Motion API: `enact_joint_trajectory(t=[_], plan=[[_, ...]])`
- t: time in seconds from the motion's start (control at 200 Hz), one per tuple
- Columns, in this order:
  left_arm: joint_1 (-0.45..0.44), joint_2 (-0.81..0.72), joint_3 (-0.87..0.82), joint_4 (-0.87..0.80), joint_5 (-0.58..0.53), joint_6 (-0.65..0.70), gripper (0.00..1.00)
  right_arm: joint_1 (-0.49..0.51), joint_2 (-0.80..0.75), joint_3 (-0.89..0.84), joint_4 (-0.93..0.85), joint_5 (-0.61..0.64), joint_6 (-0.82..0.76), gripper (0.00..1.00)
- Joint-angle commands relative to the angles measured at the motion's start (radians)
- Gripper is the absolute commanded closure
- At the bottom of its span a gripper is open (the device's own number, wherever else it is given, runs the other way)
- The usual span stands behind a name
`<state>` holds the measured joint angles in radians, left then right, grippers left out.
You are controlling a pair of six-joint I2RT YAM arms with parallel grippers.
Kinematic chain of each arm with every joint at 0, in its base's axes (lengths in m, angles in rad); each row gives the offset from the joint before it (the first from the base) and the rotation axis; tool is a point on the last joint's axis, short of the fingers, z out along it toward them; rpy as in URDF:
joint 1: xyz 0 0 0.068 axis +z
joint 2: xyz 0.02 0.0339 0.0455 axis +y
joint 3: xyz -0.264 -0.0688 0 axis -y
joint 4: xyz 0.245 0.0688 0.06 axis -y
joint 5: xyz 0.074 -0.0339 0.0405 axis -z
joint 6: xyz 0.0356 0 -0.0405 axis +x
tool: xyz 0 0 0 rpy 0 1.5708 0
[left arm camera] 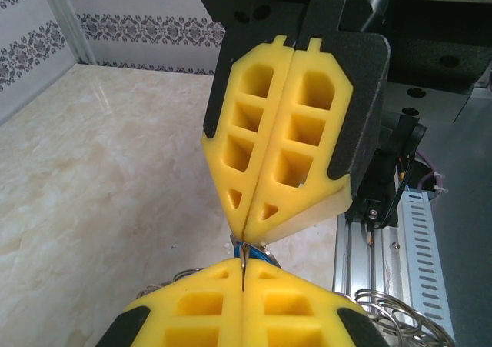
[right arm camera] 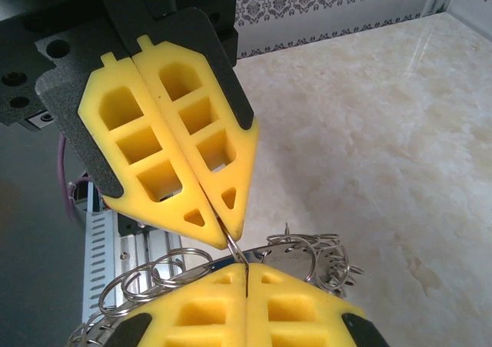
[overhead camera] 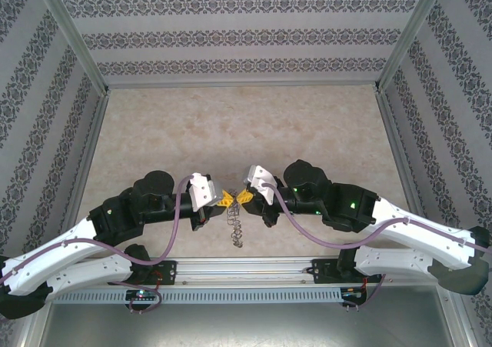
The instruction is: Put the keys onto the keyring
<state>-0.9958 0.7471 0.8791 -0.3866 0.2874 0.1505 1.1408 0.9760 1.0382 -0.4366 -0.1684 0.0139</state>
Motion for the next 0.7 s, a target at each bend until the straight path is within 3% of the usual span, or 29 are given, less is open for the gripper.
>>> enact_joint_trajectory(t=[0.0,0.31,0.694], plan=[[-0.008,-0.034,0.012,0.100,0.008,0.004,1.00,-0.016,0.009,-0.027,-0.009,-0.052,0.052,1.00],[-0.009,-0.061,0.001,0.112,0.008,0.004,1.00,-0.058,0.048,-0.050,0.016,-0.203,0.122,1.00],[-0.009,-0.058,-0.008,0.134,0.022,0.004,1.00,-0.082,0.050,-0.065,0.070,-0.251,0.155,0.92]])
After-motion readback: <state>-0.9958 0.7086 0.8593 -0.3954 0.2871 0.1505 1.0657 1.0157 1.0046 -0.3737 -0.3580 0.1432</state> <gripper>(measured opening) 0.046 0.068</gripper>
